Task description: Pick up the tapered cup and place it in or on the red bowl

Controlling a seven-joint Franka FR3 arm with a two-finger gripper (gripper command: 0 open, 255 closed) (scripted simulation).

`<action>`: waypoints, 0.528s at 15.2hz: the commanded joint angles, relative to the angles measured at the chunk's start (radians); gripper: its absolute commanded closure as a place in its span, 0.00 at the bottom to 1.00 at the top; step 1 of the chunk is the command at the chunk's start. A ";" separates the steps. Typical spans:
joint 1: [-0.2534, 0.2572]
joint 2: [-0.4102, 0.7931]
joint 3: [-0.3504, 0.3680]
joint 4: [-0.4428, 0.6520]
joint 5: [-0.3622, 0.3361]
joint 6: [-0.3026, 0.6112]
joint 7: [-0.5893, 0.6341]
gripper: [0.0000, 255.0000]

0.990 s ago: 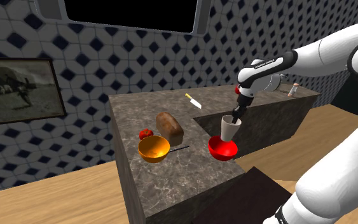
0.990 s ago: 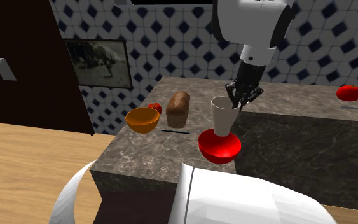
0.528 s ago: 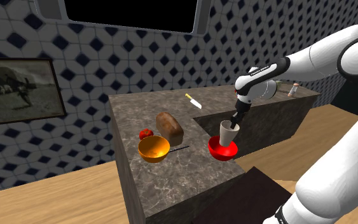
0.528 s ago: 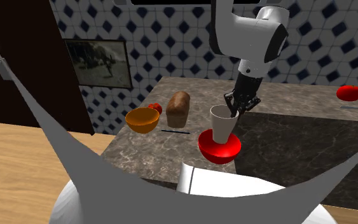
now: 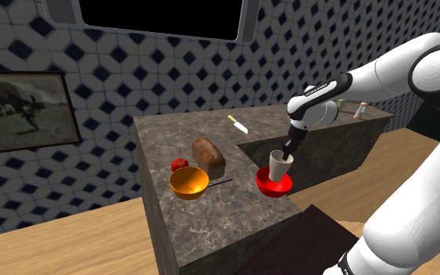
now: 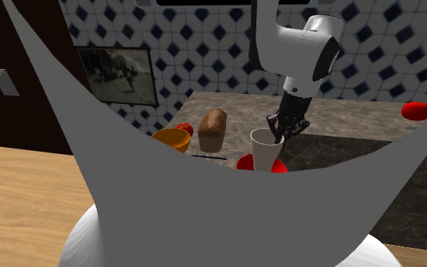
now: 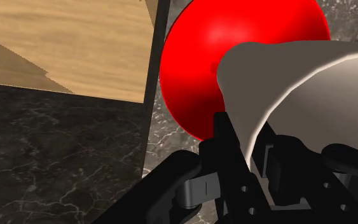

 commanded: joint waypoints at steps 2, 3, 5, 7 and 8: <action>0.000 0.000 0.000 0.000 0.000 0.000 0.000 0.00; 0.000 0.000 0.000 0.000 0.000 0.000 0.000 0.00; 0.000 0.000 0.000 0.000 0.000 0.000 0.000 0.00; 0.000 0.000 0.000 0.000 0.000 0.000 0.000 0.00; -0.002 -0.022 -0.002 0.014 -0.013 -0.034 0.009 0.00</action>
